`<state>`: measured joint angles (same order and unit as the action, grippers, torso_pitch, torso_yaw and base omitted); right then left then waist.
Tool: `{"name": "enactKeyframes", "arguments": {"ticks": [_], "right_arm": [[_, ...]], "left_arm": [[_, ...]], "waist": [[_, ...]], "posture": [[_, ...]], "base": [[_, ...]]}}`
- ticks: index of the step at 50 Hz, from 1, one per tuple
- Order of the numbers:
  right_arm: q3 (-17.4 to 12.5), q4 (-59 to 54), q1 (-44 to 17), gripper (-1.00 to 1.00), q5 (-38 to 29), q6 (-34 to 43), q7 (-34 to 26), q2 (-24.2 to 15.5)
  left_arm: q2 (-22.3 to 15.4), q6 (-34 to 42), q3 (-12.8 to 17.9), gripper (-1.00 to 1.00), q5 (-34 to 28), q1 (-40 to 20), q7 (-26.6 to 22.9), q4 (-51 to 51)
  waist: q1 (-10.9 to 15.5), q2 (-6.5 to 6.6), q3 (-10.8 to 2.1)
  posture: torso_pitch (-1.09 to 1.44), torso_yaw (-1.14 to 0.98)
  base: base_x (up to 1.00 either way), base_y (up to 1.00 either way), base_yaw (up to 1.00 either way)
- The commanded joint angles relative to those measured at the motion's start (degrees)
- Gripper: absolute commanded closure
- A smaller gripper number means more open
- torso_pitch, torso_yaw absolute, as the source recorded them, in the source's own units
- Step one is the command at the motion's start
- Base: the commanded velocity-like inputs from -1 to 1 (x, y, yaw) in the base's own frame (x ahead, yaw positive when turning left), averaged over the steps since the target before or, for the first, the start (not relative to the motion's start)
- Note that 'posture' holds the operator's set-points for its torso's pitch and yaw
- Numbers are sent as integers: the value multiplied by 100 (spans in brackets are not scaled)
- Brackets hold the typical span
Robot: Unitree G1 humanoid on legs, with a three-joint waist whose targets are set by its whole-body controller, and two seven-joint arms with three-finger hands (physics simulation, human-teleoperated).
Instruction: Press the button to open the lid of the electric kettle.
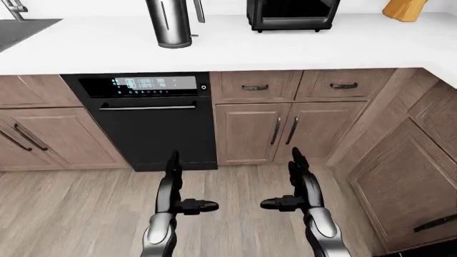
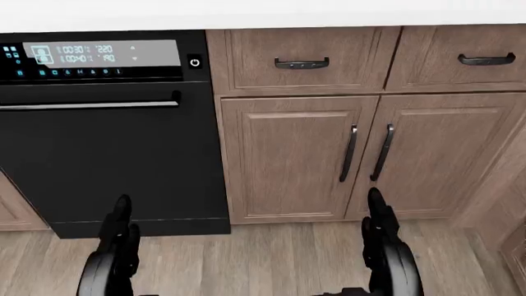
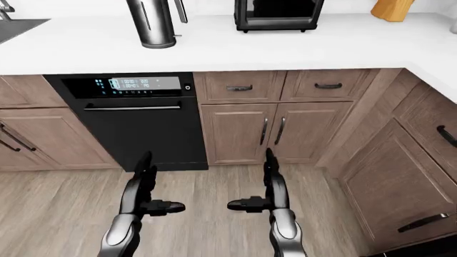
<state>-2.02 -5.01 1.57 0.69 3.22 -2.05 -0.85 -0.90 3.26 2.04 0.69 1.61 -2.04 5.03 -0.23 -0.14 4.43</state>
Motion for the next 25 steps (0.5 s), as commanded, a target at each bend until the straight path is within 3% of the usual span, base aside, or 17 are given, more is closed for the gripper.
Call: {"name": "enactKeyframes", "arguments": {"ticks": [1, 3, 5, 7, 8, 12, 13, 15, 18, 22, 25], "right_arm": [[-57, 341, -286, -100, -174, -357, 147, -87], [-134, 310, -420, -100, -261, -374, 269, -115], [-247, 131, -651, -100, -467, -273, 603, -168], [-347, 413, -686, -100, -178, 120, 544, -173], [-341, 542, -660, -100, -99, 163, 472, -187], [-443, 983, -801, -100, 96, 165, 402, -302], [-540, 1191, -901, -100, 168, 529, 407, -368], [-771, 1730, -1085, -100, 478, 1333, 347, -505], [-1050, 2162, -1353, -100, 716, 1715, 348, -712], [-1384, 2298, -1678, -100, 964, 1989, 397, -1049], [-1477, 2437, -1838, -100, 986, 2000, 381, -1288]], "left_arm": [[-27, 327, 71, -100, 170, -220, 16, -902], [-51, 584, 154, -100, 298, -272, 5, -1114], [-76, 834, 188, -100, 359, -309, 17, -1399], [-104, 1018, 204, -100, 350, -357, 41, -1724], [-109, 1098, 204, -100, 354, -365, 32, -1821], [-116, 1460, 223, -100, 385, -433, 28, -2309], [-139, 1651, 265, -100, 377, -503, 86, -2482], [-205, 1946, 444, -100, 468, -697, 212, -2881], [-342, 2488, 724, -100, 692, -1034, 337, -3360], [-674, 2817, 1126, -100, 858, -1435, 569, -3822], [-909, 3246, 1309, -100, 947, -1721, 616, -4097]], "waist": [[-12, -45, -5], [37, 6, -366], [27, -37, -102], [37, -42, -405], [46, -43, -437], [61, -29, -460], [57, -27, -473], [56, -32, -501], [57, -41, -503], [51, -49, -499], [47, -52, -502]], "posture": [[0, 0], [0, 0], [0, 0], [0, 0], [0, 0], [0, 0], [0, 0], [0, 0], [0, 0], [0, 0], [0, 0]], "base": [[0, 0, 0], [0, 0, 0], [0, 0, 0], [0, 0, 0], [0, 0, 0], [0, 0, 0], [0, 0, 0], [0, 0, 0], [0, 0, 0], [0, 0, 0], [0, 0, 0]]}}
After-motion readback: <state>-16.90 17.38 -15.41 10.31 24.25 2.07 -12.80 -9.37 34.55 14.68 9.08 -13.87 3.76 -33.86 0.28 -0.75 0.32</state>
